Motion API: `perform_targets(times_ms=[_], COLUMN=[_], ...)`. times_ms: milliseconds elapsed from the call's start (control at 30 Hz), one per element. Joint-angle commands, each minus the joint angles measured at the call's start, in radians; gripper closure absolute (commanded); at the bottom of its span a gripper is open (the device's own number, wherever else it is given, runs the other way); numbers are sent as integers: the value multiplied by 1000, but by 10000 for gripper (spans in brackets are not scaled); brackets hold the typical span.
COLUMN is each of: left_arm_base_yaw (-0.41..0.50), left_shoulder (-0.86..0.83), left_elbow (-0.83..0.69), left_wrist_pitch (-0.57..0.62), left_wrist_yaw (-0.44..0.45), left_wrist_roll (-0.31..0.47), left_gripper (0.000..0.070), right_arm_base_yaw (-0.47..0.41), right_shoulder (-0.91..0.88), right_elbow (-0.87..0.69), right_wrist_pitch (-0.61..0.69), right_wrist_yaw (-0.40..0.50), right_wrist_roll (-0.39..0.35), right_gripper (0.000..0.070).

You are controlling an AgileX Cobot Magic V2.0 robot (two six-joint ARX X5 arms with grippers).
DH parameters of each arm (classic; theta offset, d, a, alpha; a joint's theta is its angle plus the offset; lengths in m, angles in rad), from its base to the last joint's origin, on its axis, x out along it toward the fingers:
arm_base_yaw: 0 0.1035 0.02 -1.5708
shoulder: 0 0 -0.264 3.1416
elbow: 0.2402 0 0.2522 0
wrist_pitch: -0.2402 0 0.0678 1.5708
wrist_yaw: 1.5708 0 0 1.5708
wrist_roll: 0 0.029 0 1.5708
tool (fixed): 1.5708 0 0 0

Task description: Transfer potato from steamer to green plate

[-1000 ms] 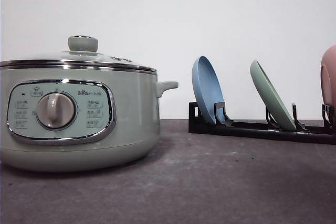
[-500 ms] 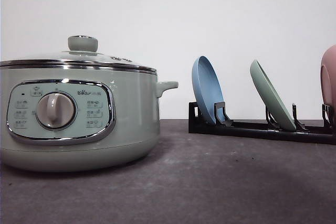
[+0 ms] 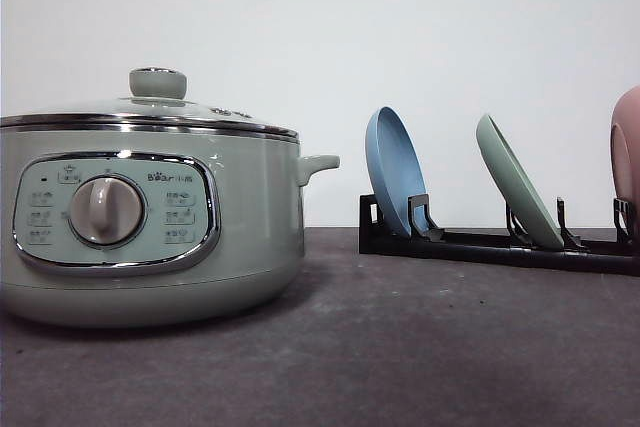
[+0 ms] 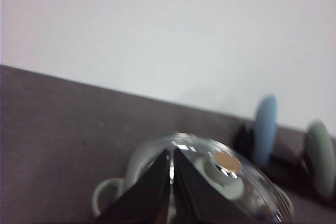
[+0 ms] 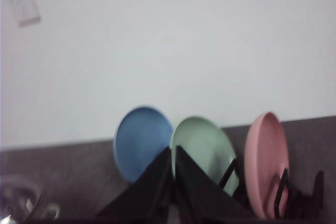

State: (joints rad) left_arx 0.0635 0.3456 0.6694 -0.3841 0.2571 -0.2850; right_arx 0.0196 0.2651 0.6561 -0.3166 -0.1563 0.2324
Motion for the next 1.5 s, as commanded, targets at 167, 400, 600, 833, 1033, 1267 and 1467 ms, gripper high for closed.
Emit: perform_targets(times_ms=[167,400,600,833,1033,1267,1467], left_arm_base_yaw=[2,-25,-99,-136,-136,-136,-136], left_shoulder=[172,325,393,408,408,408,408], left_elbow=[172,315,395,412,412,412,412], left_wrist_pitch=[-152,-324,-437,-459,-460,-460,-461], left_wrist_yaw=[153,296,321,321,320,320,320], left_wrist_roll=[173,283,361,378,377,374,374], left_gripper=[699,699,700,699,392,145,145], right_arm_base_yaw=[3,4,5,20,19,19,19], right_shoulder=[213,411,520,543,543,543,543], right_elbow=[161,313,409,433,433,433,433], right_wrist_pitch=[-176,-348,-472,-515,-514,-514,-515], right_wrist_yaw=[-130,-282,-325,-325,-325,-319,-315], right_wrist_roll=[-146,-239,-276,-294,-292,-285,-285], right_gripper=[700,700,700,700,551,171,171])
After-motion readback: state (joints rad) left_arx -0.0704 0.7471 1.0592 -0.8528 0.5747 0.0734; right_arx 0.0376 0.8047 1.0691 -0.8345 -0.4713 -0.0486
